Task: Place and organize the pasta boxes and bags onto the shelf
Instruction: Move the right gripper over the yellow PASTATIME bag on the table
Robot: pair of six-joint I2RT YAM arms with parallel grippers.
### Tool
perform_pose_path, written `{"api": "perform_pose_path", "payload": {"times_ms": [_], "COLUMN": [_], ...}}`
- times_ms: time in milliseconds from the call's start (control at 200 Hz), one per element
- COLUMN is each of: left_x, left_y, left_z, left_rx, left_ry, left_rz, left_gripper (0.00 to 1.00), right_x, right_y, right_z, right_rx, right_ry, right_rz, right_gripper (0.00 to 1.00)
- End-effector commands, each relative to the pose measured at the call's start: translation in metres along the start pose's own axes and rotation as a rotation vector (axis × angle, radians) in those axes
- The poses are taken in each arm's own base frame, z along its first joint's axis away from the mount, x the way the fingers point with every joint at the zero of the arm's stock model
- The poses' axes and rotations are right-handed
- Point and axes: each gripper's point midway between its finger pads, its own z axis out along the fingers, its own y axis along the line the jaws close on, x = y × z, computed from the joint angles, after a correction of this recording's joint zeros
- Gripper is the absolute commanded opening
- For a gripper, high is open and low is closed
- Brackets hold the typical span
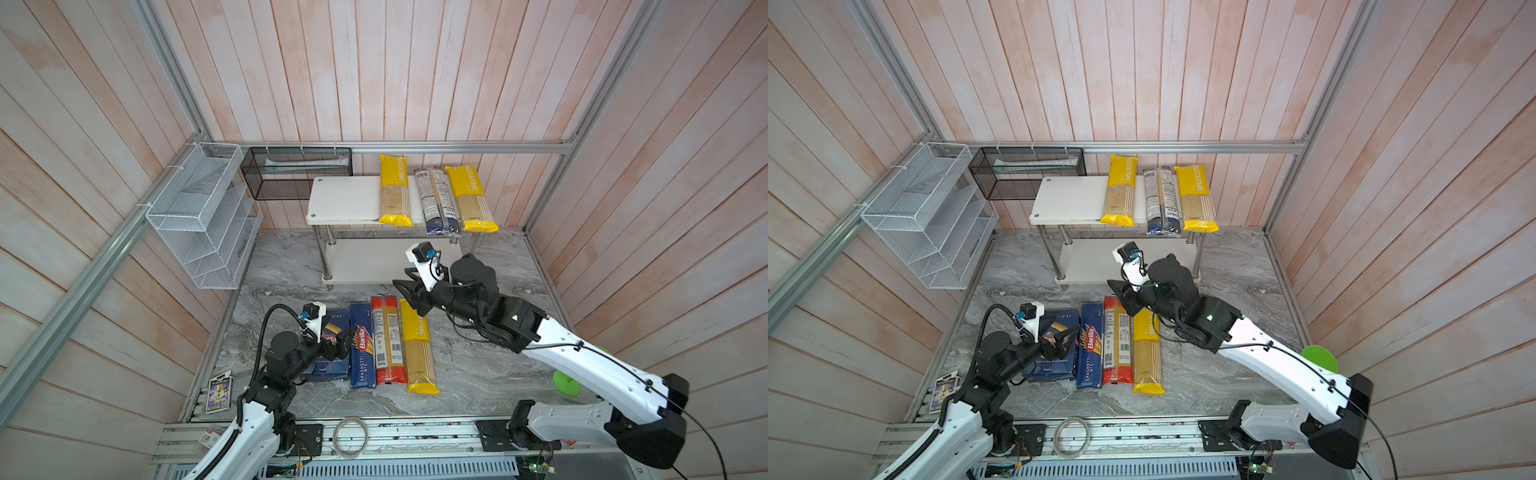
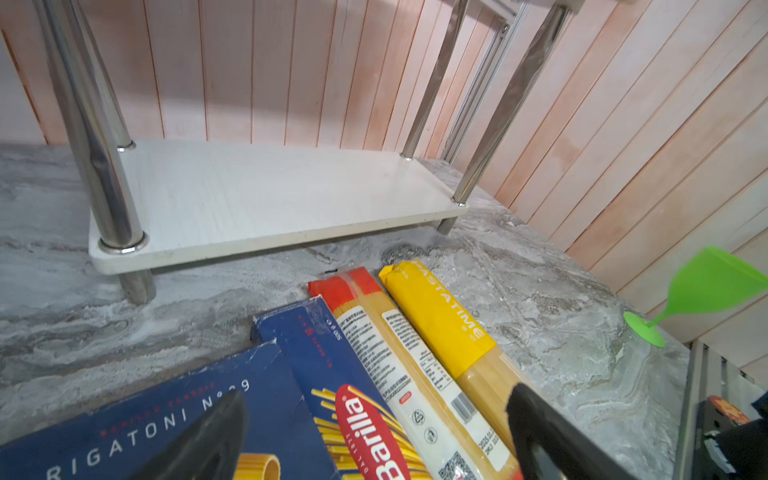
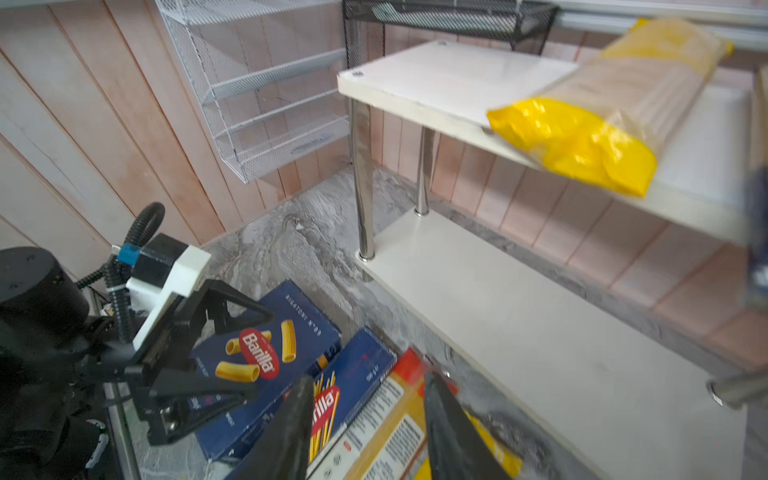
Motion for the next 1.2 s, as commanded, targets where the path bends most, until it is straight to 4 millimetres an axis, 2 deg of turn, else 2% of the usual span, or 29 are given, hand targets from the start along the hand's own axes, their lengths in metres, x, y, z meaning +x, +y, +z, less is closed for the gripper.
{"api": "perform_pose_path", "payload": {"times_ms": [0,140,250,340,560,695,805,950,1090,1195], "left_x": [-0.006,-0.003,-0.003,-0.002,-0.001,0.0,0.002,0.002,0.002,0.002], "left_y": [-0.004,-0.001,0.0,0.001,0.003,0.003,0.003,0.005,0.005,0.005], "left_z": [0.0,0.0,0.001,0.001,0.003,0.005,0.006,0.006,0.006,0.007], "left_rx": [0.026,0.011,0.005,0.003,-0.006,-0.002,-0.002,-0.01,-0.009,-0.01], "left_ry": [-0.053,-0.053,-0.049,-0.046,-0.043,-0.031,-0.024,-0.025,-0.022,-0.019], "left_rz": [0.045,0.038,0.037,0.034,0.029,0.025,0.023,0.019,0.019,0.019], "left_gripper": [1.0,1.0,1.0,0.99,1.0,1.0,1.0,1.0,1.0,1.0], "right_x": [0.055,0.125,0.154,0.169,0.183,0.18,0.18,0.197,0.206,0.215], "right_y": [-0.039,-0.059,-0.067,-0.072,-0.073,-0.063,-0.059,-0.064,-0.058,-0.058], "right_z": [-0.01,-0.022,-0.028,-0.03,-0.019,-0.007,0.001,0.009,0.017,0.018], "right_rx": [0.205,0.299,0.33,0.359,0.382,0.32,0.289,0.328,0.305,0.317], "right_ry": [0.062,0.146,0.147,0.153,0.204,0.196,0.178,0.269,0.335,0.383], "right_rz": [0.15,0.272,0.353,0.383,0.373,0.389,0.405,0.397,0.386,0.387], "right_gripper": [0.47,0.49,0.51,0.51,0.55,0.61,0.62,0.64,0.66,0.74]}}
